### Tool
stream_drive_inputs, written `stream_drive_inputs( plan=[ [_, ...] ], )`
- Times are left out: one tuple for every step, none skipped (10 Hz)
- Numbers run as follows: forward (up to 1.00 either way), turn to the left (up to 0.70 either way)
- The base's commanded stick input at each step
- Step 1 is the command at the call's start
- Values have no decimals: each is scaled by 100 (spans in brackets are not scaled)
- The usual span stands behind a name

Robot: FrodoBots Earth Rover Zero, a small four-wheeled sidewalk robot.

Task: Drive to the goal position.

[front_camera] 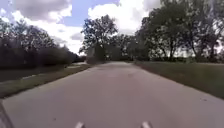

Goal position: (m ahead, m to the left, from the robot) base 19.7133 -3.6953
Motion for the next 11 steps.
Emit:
stream_drive_inputs(
  plan=[
    [100, -27],
    [100, -11],
    [100, 0],
    [100, 0],
    [100, 0],
    [100, 0],
    [100, 0],
    [100, 0],
    [100, 0],
    [100, 0],
    [100, 0]
  ],
)
